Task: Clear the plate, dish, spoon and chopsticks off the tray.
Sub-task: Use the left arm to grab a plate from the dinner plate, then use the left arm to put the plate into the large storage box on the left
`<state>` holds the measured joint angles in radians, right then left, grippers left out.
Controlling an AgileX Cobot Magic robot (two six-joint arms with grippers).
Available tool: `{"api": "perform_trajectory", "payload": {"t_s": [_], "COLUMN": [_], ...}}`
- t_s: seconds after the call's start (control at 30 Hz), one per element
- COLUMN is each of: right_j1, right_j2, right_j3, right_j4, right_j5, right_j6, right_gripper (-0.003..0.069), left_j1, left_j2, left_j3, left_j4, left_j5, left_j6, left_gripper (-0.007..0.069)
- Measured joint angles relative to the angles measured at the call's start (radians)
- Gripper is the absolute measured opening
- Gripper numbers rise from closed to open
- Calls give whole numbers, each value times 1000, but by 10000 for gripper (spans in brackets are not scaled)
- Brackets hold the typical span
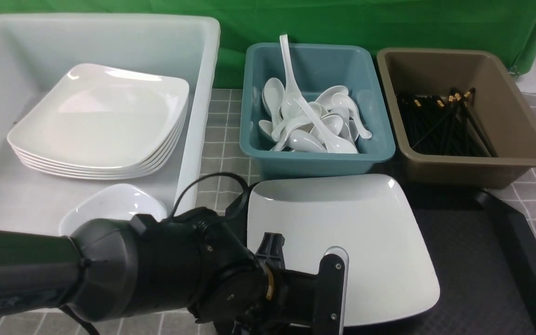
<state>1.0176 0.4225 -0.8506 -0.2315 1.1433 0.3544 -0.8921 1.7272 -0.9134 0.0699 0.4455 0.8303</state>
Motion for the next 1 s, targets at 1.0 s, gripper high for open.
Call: {"api": "perform_trajectory", "payload": {"t_s": [1.0], "right_j1": [0], "right_j2": [0], "right_j3": [0], "right_j4": [-61], "right_j5": [-167], "right_j6": [220], "right_gripper": [111], "left_j1": [-150], "left_j2": [-650], "left_j3": [-7], "left_j4": [-101], "left_j5": [220], "left_j6": [-125], "left_gripper": [29]}}
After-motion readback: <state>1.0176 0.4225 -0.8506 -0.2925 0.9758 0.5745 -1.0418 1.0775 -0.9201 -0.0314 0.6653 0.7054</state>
